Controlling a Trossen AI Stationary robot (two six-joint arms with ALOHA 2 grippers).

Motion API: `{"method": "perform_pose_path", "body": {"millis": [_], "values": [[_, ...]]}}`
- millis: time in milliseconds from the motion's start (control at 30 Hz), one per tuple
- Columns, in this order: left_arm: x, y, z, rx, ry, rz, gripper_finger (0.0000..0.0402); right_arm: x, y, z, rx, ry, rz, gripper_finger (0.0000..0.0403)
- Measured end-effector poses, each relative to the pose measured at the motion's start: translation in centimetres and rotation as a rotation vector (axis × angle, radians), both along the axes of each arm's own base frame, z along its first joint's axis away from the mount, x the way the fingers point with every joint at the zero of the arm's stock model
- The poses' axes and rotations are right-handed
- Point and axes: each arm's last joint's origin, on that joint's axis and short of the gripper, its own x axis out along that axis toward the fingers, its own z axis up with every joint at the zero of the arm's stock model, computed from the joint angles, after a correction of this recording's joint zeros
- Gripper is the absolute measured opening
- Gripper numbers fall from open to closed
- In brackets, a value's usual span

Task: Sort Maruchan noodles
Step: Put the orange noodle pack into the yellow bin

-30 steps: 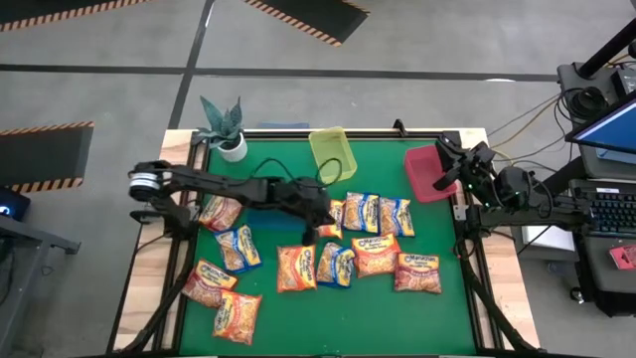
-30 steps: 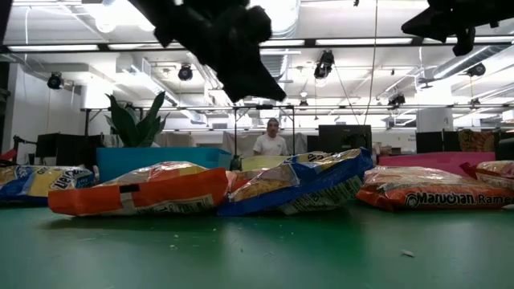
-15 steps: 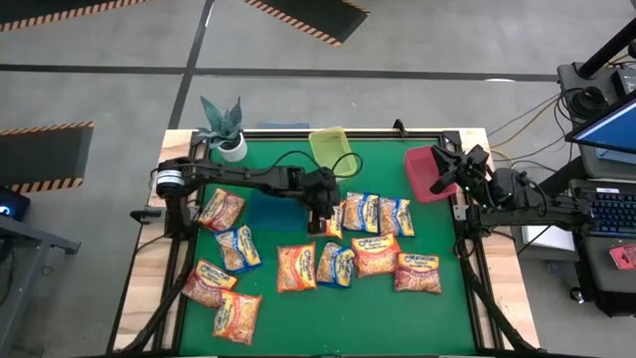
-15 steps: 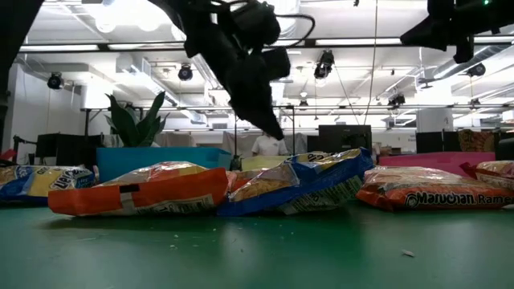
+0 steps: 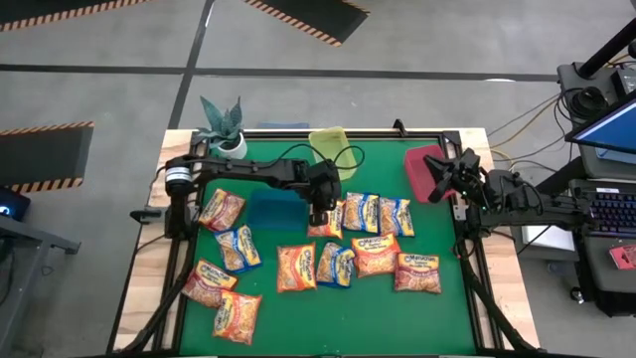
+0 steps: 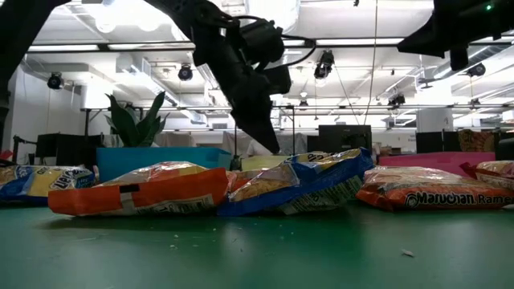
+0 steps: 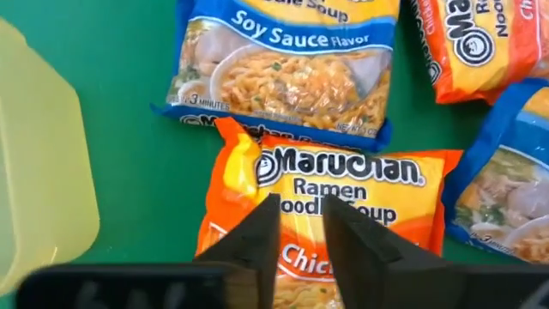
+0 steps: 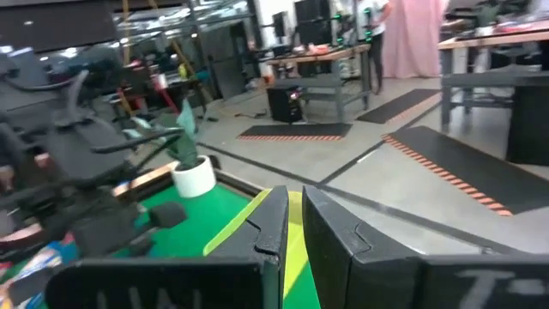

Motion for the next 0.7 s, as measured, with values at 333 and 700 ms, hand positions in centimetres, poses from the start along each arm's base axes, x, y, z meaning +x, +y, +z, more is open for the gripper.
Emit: {"method": "perform_pose_path", "body": {"millis": [333, 700], "values": [[0.0, 0.1, 0.0, 0.003, 0.006, 0.043, 0.0249, 0.0, 0.0, -0.2, 0.012, 0.009, -0.001, 0.0028], [-0.1, 1.1, -0.1, 0.019, -0.012, 0.044, 0.0291, 0.0, 0.0, -0.2, 0.012, 0.009, -0.002, 0.0028]]}}
